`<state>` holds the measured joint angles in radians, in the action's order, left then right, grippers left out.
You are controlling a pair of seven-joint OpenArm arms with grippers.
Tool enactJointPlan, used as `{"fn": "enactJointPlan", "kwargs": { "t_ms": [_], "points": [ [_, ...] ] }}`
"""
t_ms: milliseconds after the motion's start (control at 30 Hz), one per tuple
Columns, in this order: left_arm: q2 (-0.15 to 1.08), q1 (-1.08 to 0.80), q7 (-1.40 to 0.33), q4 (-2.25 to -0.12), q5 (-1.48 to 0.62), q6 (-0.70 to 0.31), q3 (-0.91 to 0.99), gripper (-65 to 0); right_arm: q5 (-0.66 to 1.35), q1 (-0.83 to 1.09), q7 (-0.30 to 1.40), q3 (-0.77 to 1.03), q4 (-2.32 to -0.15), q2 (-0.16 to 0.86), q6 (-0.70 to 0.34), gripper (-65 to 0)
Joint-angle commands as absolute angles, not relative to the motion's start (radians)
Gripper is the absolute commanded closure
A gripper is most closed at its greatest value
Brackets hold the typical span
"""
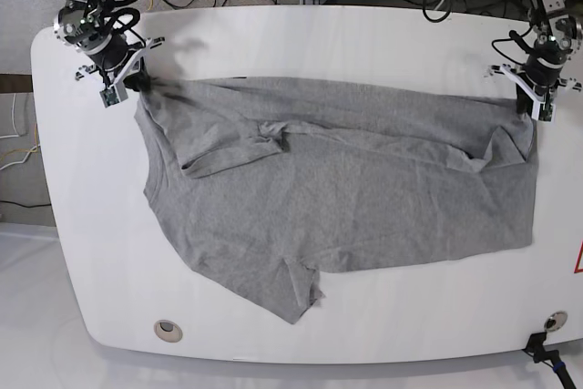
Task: Fold the T-shirt properly
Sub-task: 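Grasp the folded edge with both grippers and drag it back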
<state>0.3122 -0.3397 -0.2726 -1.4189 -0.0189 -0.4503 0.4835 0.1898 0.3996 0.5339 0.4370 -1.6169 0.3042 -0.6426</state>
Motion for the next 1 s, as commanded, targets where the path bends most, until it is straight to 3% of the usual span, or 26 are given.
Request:
{"fn": "enactJointPlan", "kwargs": {
  "t_ms": [0, 400, 867, 967],
  "points": [
    [0.334, -0.367, -0.274, -1.488, -0.015, -0.446, 0.49, 0.0, 0.191, 0.42, 0.529, 0.446, -1.666, 0.323, -0.638, 0.0],
    [0.328, -0.653, -0.272, -1.653, -0.018, -0.446, 0.478, 0.0, 0.194, 0.604, 0.55, 0.487, -1.784, 0.323, -0.638, 0.0],
    [0.308, -0.696, -0.272, -1.67, -0.018, -0.447, 0.475, 0.0, 0.196, 0.642, 0.55, 0.487, -1.785, 0.317, -0.631, 0.0],
    [0.306, -0.694, -0.274, -1.67, -0.018, -0.529, 0.479, 0.0, 0.197, 0.642, 0.55, 0.487, -1.785, 0.317, -0.63, 0.0]
  ]
}}
